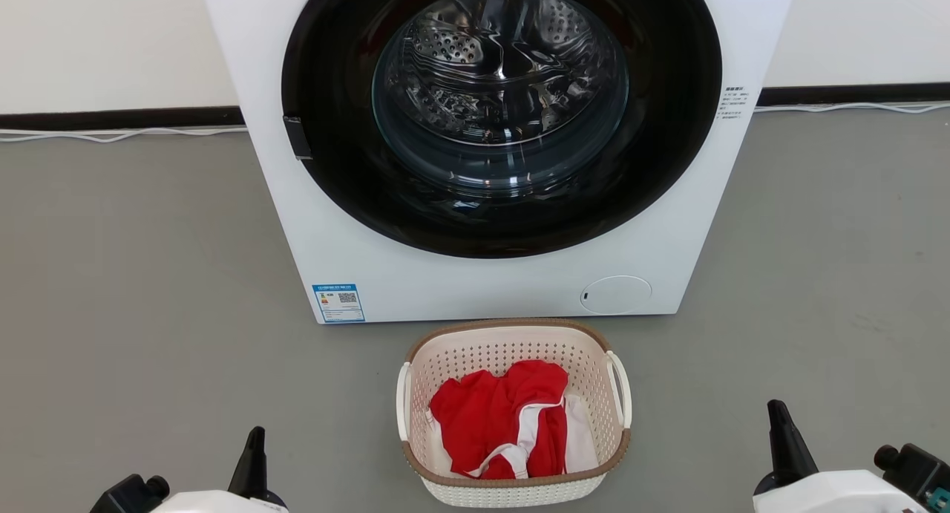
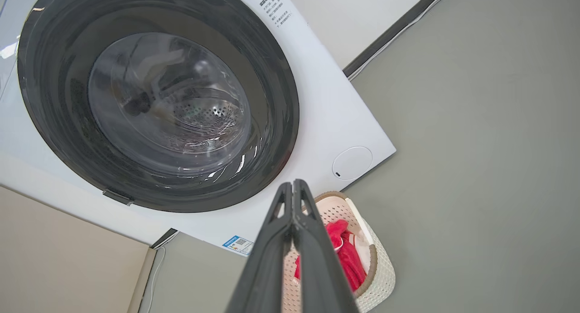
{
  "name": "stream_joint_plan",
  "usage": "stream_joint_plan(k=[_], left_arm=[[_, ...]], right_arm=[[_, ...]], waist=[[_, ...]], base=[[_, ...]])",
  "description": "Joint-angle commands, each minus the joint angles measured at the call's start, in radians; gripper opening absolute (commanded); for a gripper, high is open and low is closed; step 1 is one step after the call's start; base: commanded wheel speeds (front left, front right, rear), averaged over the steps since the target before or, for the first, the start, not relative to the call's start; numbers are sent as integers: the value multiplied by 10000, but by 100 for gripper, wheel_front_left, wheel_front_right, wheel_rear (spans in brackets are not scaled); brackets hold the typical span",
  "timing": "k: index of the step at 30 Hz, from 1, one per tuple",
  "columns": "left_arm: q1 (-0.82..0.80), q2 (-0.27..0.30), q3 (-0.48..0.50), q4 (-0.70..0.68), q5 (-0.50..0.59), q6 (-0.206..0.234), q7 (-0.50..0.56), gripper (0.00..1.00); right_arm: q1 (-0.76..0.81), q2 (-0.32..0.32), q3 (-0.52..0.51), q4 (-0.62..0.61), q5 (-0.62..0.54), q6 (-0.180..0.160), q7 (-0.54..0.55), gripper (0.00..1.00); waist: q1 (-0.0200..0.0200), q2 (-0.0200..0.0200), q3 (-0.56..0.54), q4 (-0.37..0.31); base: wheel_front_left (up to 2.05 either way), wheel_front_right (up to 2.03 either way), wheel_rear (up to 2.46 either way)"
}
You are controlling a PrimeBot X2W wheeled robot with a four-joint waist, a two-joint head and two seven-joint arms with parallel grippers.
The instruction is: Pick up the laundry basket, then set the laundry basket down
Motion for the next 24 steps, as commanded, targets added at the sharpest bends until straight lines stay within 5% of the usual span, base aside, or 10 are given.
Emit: stream_joint_plan(k=[1,24], left_arm=[[-543,106,202,-341,-251,-104,56,0],[-694,108,346,-775,-2457,-270,703,0]], right_arm=[[-542,-82,92,-336,345,34,82,0],[-704,-92,68,-678,3199,47,718,0]], waist=[[-1,-1,4,0],[-1,-1,79,-9]], base=[[0,0,0],[0,0,0]])
